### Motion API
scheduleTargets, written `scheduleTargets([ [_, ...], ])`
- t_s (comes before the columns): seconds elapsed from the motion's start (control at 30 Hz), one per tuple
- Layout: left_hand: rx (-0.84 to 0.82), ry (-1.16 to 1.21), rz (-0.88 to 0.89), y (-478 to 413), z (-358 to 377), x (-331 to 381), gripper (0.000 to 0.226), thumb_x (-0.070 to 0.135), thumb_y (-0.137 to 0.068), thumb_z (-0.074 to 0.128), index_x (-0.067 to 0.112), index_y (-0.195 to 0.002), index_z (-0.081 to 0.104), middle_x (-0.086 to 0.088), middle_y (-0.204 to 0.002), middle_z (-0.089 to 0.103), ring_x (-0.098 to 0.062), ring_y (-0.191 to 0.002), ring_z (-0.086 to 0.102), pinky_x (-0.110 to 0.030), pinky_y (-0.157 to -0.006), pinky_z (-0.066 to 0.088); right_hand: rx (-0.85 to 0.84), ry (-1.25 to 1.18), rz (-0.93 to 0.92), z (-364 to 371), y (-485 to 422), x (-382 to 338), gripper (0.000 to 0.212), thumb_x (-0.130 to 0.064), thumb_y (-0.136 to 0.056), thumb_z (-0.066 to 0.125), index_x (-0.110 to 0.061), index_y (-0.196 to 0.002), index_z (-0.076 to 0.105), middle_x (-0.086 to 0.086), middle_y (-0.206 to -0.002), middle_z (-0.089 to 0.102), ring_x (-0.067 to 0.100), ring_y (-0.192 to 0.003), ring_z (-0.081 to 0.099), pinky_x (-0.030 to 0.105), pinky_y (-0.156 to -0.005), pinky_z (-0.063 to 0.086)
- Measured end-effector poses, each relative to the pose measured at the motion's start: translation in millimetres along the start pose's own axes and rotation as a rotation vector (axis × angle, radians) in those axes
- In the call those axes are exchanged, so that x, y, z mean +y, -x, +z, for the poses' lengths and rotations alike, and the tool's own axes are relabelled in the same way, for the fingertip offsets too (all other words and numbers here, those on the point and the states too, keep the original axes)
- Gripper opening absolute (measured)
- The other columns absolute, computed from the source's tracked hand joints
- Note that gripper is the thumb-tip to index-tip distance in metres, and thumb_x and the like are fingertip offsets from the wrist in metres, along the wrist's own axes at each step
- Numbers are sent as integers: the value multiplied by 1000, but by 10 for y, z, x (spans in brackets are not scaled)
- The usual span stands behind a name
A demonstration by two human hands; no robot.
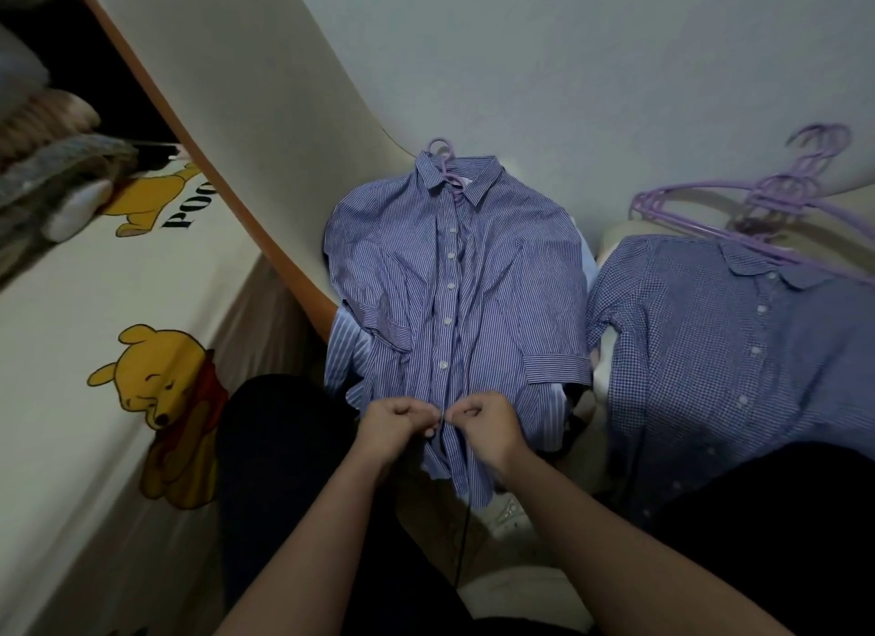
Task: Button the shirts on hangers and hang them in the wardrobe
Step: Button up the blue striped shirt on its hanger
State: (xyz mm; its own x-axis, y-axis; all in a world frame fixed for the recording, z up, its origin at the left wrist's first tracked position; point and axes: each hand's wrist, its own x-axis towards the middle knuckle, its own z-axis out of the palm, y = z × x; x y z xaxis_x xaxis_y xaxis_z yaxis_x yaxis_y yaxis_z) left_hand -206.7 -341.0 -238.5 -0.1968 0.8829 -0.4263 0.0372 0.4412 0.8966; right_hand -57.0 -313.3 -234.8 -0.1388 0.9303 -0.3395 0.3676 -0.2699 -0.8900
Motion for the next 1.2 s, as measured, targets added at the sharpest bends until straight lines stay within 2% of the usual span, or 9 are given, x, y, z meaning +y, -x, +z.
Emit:
scheduleTargets([
  [0.13, 19, -23, 36, 4, 8, 2, 3, -5, -83, 75, -3, -84, 76, -5, -62, 68, -8, -58, 62, -15, -61, 51, 13, -71, 37, 31, -32, 32, 20, -7, -91, 67, 2, -73, 70, 20, -79, 71, 31, -85, 69, 31, -75, 53],
  [0.23, 73, -69, 92, 13, 21, -4, 2, -2, -82, 78, -3, -84, 76, 1, -60, 66, -3, -55, 60, -14, -59, 50, 38, -103, 28, 94, -22, 5, 54, -37, -78, 78, 13, -73, 61, 27, -78, 69, 36, -83, 70, 54, -81, 53],
  [0.3, 89, -79, 119, 13, 37, -5, 5, 0, -81, 79, -3, -84, 76, 2, -60, 64, -2, -56, 58, -13, -59, 49, 40, -81, 24, 107, -16, -40, 62, -45, -71, 80, 14, -70, 59, 15, -67, 63, 22, -67, 62, 47, -68, 53],
  [0.37, 85, -80, 139, 10, 52, -12, 7, 1, -80, 81, -3, -84, 77, -1, -63, 64, -4, -60, 58, -14, -62, 50, 79, -44, 43, 95, 23, -113, 42, -28, -81, 79, 5, -63, 59, 10, -60, 48, 16, -58, 45, 28, -54, 40],
  [0.43, 76, -80, 144, 11, 60, -16, 9, 4, -79, 83, -2, -83, 77, -5, -67, 65, -8, -64, 58, -16, -64, 50, 123, -12, 60, 90, 21, -98, 33, -19, -86, 75, -3, -62, 59, 8, -58, 41, 15, -55, 37, 25, -49, 34],
  [0.57, 58, -84, 126, -10, 73, -19, 8, 0, -83, 78, -7, -86, 75, -11, -67, 65, -9, -59, 61, -15, -60, 50, 149, 83, 47, 88, -12, -50, 34, -12, -90, 70, 7, -63, 63, 8, -58, 58, 14, -53, 54, 22, -51, 43],
  [0.7, 17, -95, 94, -36, 92, -47, 12, -3, -90, 69, -15, -92, 70, -14, -68, 63, -4, -50, 61, -17, -59, 51, 108, 233, 10, 40, -25, -80, 28, -12, -92, 67, -1, -67, 68, -2, -60, 58, 5, -52, 50, 16, -45, 38],
  [0.9, -44, -247, 159, -114, 73, -74, 10, 5, -91, 71, -3, -86, 74, -18, -74, 70, -18, -67, 65, -31, -71, 55, 72, 392, -43, 11, -28, -56, 21, -14, -95, 60, -7, -77, 68, 5, -102, 53, 23, -86, 60, 41, -87, 51],
  [1.2, 40, -524, 315, -150, 71, -107, 13, 18, -89, 75, 15, -77, 73, 10, -66, 66, -2, -62, 57, -20, -63, 45, 79, 556, -127, -27, 19, -40, 19, -18, -96, 55, -20, -79, 66, -1, -103, 50, 22, -99, 55, 40, -92, 42],
])
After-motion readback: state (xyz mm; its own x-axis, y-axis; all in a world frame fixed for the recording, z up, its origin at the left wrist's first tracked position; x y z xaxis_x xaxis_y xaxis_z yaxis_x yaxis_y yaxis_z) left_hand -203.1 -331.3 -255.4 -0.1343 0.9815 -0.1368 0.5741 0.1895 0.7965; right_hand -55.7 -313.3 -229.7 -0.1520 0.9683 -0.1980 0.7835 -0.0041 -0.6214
